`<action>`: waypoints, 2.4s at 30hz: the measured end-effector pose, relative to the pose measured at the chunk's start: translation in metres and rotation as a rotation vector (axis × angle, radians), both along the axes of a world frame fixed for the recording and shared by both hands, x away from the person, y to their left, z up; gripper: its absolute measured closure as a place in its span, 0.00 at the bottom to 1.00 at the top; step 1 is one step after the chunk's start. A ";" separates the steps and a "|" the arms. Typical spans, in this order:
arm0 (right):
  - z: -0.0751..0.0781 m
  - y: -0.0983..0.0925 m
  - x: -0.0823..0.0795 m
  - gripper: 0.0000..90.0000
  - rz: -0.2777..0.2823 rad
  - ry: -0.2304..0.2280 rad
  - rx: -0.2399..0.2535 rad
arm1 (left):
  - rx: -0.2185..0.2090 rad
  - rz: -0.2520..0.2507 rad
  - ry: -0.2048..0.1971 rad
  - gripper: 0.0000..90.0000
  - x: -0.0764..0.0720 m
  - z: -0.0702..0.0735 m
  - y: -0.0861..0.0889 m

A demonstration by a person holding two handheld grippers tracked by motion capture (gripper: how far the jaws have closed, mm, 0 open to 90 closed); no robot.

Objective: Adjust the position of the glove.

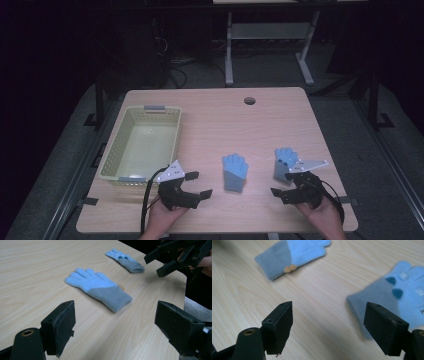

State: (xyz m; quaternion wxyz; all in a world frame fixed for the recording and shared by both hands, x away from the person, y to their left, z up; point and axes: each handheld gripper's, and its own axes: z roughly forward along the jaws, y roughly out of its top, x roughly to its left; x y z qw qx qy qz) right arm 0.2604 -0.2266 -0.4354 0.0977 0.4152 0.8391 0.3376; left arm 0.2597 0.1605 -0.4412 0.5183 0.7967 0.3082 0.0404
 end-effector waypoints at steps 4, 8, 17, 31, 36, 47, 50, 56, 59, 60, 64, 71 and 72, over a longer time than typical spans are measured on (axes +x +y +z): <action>0.007 0.002 0.008 0.26 0.011 0.003 -0.034 | 0.004 -0.006 0.001 0.18 0.001 -0.001 -0.001; 0.013 0.002 0.016 0.25 0.013 0.018 -0.051 | -0.004 -0.002 0.008 0.18 0.001 -0.001 -0.001; 0.023 -0.008 0.029 0.23 -0.012 0.046 -0.032 | -0.006 0.001 0.002 0.18 0.001 -0.001 -0.001; 0.038 -0.003 0.062 0.24 0.009 0.088 -0.082 | -0.014 0.001 0.003 0.18 0.004 -0.001 -0.002; 0.039 -0.001 0.072 0.25 0.006 0.115 -0.081 | -0.014 0.007 0.003 0.18 0.004 0.000 -0.001; 0.027 -0.014 0.095 0.36 -0.065 0.203 -0.123 | 0.009 -0.009 0.007 0.19 0.003 -0.002 -0.004; 0.023 -0.016 0.097 0.37 -0.080 0.222 -0.128 | 0.007 -0.010 0.006 0.19 0.003 -0.001 -0.004; 0.010 -0.020 0.100 0.44 -0.101 0.256 -0.176 | -0.009 0.001 0.011 0.18 0.004 -0.002 -0.003; 0.005 -0.018 0.102 0.50 -0.100 0.267 -0.214 | -0.005 -0.001 0.008 0.18 0.004 -0.002 -0.003; 0.005 -0.018 0.102 0.50 -0.100 0.267 -0.214 | -0.005 -0.001 0.008 0.18 0.004 -0.002 -0.003; -0.002 -0.010 0.103 0.59 -0.094 0.281 -0.289 | -0.006 -0.001 0.006 0.18 0.003 -0.001 -0.004; -0.006 -0.007 0.101 0.66 -0.099 0.260 -0.307 | -0.021 0.007 0.016 0.19 0.003 -0.001 -0.002; -0.006 -0.007 0.101 0.66 -0.099 0.260 -0.307 | -0.021 0.007 0.016 0.19 0.003 -0.001 -0.002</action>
